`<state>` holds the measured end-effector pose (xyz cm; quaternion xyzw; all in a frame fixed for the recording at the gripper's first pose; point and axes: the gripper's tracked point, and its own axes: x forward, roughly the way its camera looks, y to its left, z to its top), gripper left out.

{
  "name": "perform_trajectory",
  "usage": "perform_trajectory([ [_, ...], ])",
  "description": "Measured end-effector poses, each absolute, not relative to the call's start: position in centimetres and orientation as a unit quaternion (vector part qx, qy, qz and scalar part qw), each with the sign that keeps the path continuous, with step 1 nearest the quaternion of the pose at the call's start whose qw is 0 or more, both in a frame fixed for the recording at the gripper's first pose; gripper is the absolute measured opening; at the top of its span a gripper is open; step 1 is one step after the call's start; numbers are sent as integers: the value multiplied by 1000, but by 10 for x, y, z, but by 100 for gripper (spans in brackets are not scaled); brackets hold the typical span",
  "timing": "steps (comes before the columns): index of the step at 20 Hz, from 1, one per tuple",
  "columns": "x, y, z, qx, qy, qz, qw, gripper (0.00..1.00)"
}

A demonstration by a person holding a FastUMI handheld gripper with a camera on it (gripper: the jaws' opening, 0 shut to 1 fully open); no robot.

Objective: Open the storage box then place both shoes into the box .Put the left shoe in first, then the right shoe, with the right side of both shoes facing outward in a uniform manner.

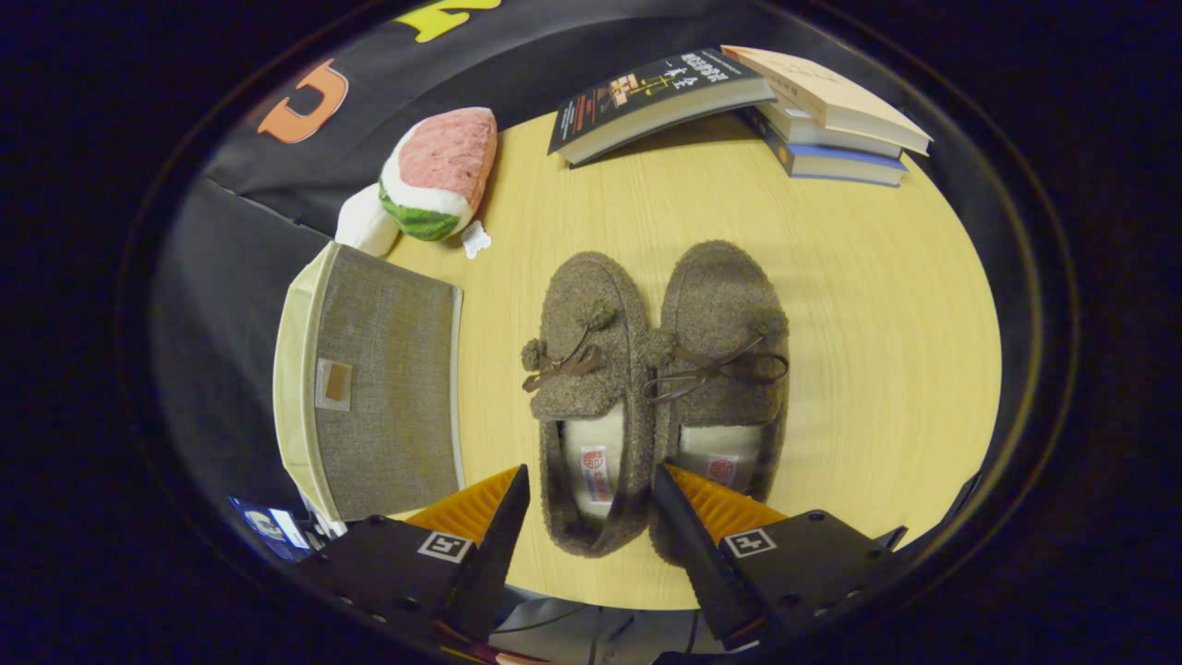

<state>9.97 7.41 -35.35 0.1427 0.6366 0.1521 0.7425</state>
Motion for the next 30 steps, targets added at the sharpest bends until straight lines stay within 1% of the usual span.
perform_trajectory([
  [2,102,75,-354,143,639,153,740,71],
  [3,103,74,-357,133,639,150,743,68],
  [4,103,72,-363,123,643,144,742,68],
  [8,104,65,-388,98,668,102,730,53],
  [9,107,56,-396,77,670,78,734,42],
  [11,108,58,-401,77,676,64,730,18],
  [13,108,62,-414,69,678,67,729,18],
  [14,109,60,-404,68,677,64,730,14],
  [16,104,59,-402,75,683,54,725,3],
  [17,102,60,-396,87,684,50,722,1],
  [22,91,62,-369,94,674,57,730,1],
  [25,82,67,-339,121,669,67,730,1],
  [30,78,82,-257,124,617,103,770,0],
])
